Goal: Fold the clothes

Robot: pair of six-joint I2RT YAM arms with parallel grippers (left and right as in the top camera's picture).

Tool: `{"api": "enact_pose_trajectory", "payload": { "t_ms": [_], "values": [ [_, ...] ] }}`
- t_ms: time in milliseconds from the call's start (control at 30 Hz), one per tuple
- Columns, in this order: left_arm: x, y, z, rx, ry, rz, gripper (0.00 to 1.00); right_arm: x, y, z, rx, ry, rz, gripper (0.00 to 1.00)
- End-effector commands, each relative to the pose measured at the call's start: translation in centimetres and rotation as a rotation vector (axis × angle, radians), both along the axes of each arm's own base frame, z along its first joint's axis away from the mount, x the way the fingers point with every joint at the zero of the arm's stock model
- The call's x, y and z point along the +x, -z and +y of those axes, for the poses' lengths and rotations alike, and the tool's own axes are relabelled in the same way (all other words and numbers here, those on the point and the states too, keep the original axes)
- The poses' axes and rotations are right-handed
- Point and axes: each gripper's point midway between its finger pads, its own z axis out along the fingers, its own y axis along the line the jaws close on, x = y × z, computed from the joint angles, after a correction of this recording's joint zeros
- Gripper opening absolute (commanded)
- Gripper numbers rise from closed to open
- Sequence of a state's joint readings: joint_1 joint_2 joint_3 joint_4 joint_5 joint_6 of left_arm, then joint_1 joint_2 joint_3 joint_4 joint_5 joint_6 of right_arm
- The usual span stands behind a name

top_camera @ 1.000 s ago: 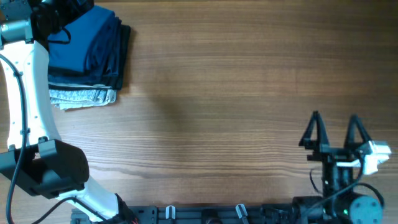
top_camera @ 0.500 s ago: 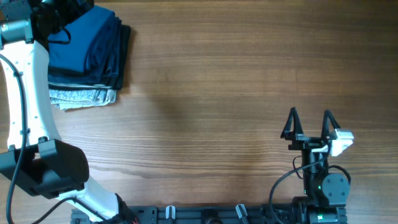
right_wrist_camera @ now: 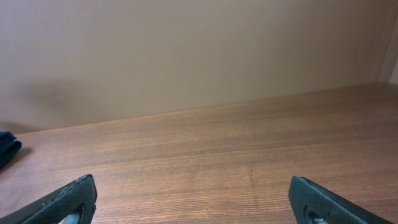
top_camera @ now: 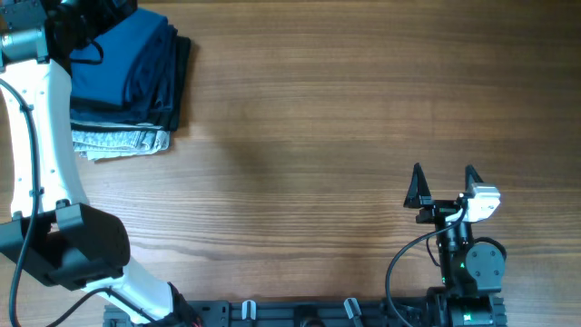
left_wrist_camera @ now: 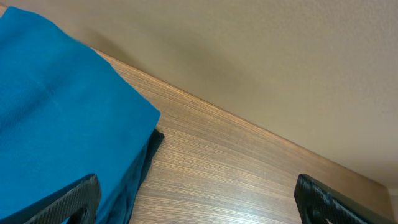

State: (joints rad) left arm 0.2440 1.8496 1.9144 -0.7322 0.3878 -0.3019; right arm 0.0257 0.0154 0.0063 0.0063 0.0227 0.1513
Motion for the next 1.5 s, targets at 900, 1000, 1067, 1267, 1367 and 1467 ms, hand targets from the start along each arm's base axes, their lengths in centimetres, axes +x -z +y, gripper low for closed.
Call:
{"api": "enact_pose_trajectory", "payload": {
  "t_ms": [900,1000,1067,1267,1367,1467],
  "values": [
    [-0.7,-0.9,-1.3,-0.005,0.024,-0.003,1.00,0.0,-0.2,0.4,-0.018,-0.022,-0.009,1.00],
    [-3.2,-3.8,-3.4,0.000,0.056,-0.024,1.00,0.0,-0.2,0.4,-0.018,-0.022,-0.009,0.99],
    [-5.1,-6.5,-5.2,0.009,0.086,-0.070,1.00,0.0,-0.2,0.4,-0.017,-0.022,-0.009,1.00],
    [-12.4,-16.1,-10.4,0.041,0.187,-0.303,1.00,0.0,-0.2,0.4,-0.018,-0.022,-0.009,1.00],
    [-16.4,-18.7,-11.6,0.049,0.213,-0.383,1.00,0.0,-0.2,0.4,-0.018,-0.022,-0.009,1.00],
    [-20.4,-17.7,-11.7,0.050,0.214,-0.392,1.00,0.0,-0.2,0.4,-0.018,-0.022,-0.009,1.00]
  ]
}}
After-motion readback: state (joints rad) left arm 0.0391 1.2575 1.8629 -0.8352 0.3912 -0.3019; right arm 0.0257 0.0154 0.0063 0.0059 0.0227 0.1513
